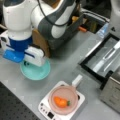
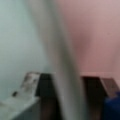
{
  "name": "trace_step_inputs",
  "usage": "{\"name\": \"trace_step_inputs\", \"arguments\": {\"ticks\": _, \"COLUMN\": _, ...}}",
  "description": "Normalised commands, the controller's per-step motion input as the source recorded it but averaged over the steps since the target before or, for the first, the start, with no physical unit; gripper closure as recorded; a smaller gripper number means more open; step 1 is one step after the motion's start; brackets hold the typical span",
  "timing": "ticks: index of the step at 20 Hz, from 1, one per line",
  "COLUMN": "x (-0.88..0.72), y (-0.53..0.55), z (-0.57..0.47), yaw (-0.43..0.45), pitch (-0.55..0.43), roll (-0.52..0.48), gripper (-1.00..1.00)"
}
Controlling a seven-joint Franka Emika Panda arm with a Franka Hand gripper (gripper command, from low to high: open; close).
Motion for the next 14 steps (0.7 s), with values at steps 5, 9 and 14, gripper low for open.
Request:
{"name": "trace_step_inputs", "arguments": {"ticks": 5, "x": 0.02, "y": 0.30, "z": 0.34, "yaw": -0.176, "pitch": 0.153, "roll": 0.188, "gripper": 1.00}}
{"name": "trace_step_inputs", "arguments": {"ticks": 9, "x": -0.07, "y": 0.17, "z": 0.25, "yaw": -0.148, "pitch": 0.116, "roll": 0.127, "gripper": 1.00}}
{"name": "trace_step_inputs", "arguments": {"ticks": 14, "x": -0.18, "y": 0.10, "z": 0.07, "yaw": -0.079, "pitch": 0.054, "roll": 0.223, "gripper": 1.00}}
